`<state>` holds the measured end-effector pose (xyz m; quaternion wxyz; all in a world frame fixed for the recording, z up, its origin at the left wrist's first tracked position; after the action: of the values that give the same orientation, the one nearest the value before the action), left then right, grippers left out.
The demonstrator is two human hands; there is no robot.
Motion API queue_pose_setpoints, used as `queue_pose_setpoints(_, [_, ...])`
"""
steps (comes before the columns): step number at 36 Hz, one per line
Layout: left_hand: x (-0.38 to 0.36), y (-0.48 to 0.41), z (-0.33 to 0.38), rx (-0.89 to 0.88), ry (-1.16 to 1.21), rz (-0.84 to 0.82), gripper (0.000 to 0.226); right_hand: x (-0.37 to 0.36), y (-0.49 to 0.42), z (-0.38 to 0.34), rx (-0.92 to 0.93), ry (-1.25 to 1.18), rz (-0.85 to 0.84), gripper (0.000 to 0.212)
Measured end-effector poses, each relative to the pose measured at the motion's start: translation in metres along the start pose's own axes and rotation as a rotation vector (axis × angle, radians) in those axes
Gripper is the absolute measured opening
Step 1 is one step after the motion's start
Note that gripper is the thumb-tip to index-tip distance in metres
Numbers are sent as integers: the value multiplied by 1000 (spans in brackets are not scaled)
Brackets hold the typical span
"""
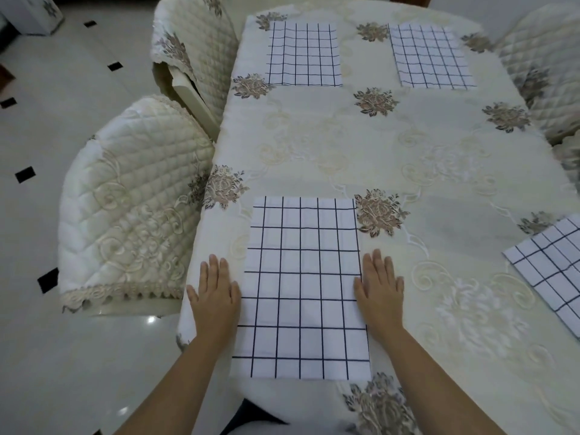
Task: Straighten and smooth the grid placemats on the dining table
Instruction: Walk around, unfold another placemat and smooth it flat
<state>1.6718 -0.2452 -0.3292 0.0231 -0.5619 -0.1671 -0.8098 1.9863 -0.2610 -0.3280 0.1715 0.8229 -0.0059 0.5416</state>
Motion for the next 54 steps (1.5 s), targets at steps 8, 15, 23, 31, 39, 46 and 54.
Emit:
queue_pose_setpoints(8, [16,25,6,46,157,-11,34,22,29,5,-273,-366,110,40])
queue_pose_setpoints(15, [-3,44,-7,341,109,-278,50,-7,44,9,-450,-288,-299,26])
queue_pose_setpoints(23, [-5,56,2,450,26,-397,47,-10,59,4,-549,-297,-214,42])
queue_pose_setpoints(31, [-9,62,14,436,206,-357,52,-9,58,1,-463,-436,-189,18])
queue_pose_setpoints(39, [-11,58,0,494,363,-396,32,-6,52,5,-351,-456,-187,43])
queue_pose_setpoints(46, [-14,39,-16,471,380,-386,10,-10,50,-1,-360,-536,-181,44])
queue_pose_setpoints(54, [-13,36,-17,409,322,-390,11,-7,49,-2,-350,-503,-170,42])
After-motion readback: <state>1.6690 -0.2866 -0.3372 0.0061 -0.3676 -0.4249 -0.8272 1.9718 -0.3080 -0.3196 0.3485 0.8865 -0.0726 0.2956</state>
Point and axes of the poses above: each hand's wrist, its own y-axis away from the middle knuckle, its own x-axis out of the back of the hand, z = x × y, the point moved 9 cm from there along -y, towards the middle knuckle, and after that the axes turned 2 degrees about x, right-handed, at the moved point
